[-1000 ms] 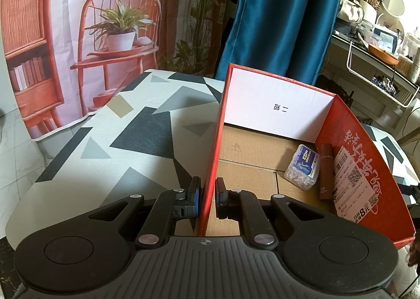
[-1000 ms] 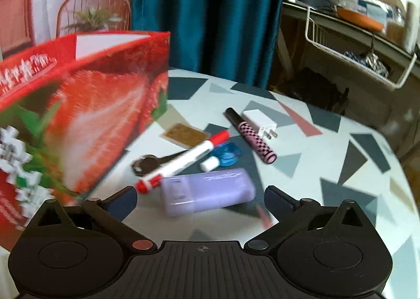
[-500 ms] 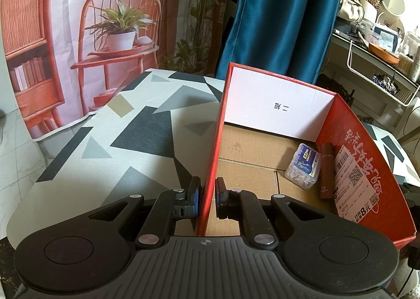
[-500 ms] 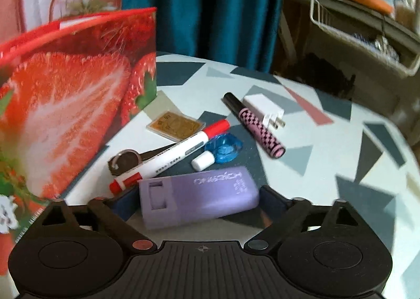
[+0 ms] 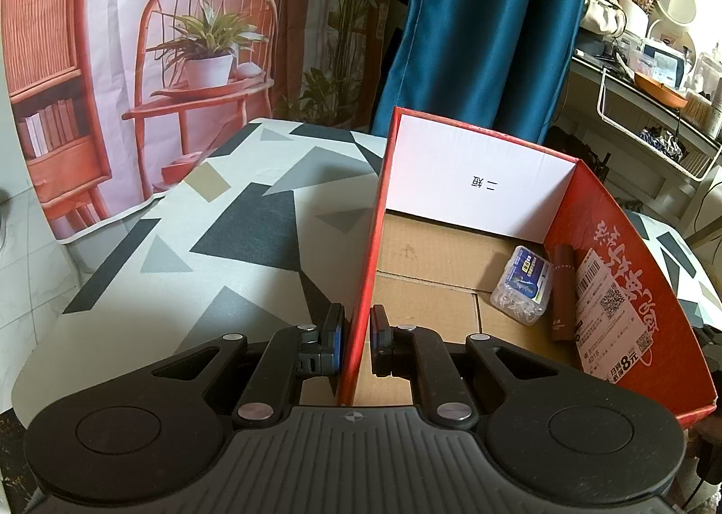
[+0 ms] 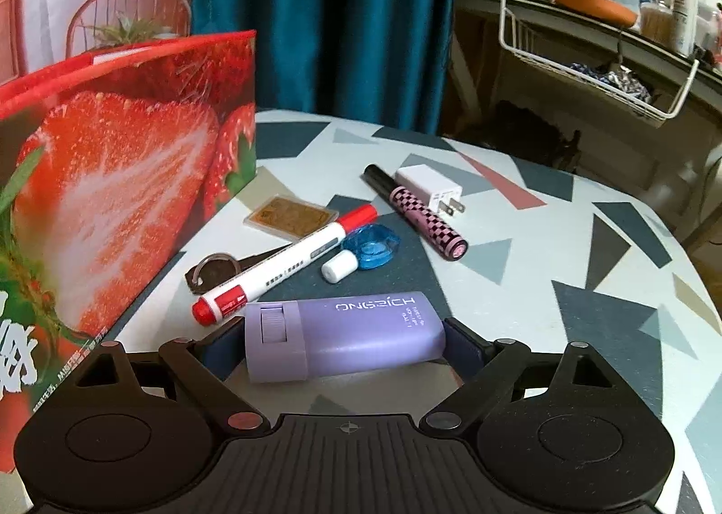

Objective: Organize rigid objects
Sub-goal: 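Grasp the lavender stick with the right gripper, then carry the lavender stick into the red box and open the right gripper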

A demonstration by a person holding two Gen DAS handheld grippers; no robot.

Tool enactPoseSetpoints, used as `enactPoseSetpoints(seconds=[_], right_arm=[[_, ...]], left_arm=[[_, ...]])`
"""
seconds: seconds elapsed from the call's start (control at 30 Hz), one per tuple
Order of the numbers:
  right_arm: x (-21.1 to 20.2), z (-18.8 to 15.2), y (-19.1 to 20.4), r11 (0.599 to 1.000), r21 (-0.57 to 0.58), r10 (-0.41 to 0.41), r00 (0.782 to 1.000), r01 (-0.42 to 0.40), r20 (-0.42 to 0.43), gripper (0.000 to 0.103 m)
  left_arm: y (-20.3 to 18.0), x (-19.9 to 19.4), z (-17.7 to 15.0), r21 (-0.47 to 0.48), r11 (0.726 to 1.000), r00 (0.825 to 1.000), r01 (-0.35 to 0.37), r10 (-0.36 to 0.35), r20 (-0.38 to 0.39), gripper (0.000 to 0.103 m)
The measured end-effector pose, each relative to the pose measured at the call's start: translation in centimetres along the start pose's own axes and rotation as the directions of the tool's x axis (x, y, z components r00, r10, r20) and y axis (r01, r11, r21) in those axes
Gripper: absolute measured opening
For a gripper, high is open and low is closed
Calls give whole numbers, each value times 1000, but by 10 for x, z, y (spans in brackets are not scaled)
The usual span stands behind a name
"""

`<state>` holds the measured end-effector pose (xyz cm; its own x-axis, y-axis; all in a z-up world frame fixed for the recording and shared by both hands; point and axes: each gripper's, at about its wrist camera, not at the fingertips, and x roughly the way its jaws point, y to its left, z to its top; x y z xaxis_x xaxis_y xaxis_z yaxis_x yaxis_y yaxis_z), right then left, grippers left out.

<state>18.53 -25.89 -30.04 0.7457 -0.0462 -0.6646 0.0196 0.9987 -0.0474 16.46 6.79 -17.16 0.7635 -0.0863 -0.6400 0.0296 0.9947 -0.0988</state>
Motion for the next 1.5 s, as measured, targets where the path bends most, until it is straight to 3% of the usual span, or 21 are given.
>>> enactPoseSetpoints(seconds=[1.0,1.27,1.5], right_arm=[[-13,-3,4,999,9,46,999,-46,6,87],[-39,21,-3,995,62,71,992,-78,107,87],[-63,73,16,981,-61,193,953,-184,234,88]], left_arm=[[0,1,0,-5,1000,1000,4,-4,-4,12],[0,1,-1,-5,1000,1000,4,-4,-8,12],[0,1,-1,-6,1000,1000,5,-5,-8,12]])
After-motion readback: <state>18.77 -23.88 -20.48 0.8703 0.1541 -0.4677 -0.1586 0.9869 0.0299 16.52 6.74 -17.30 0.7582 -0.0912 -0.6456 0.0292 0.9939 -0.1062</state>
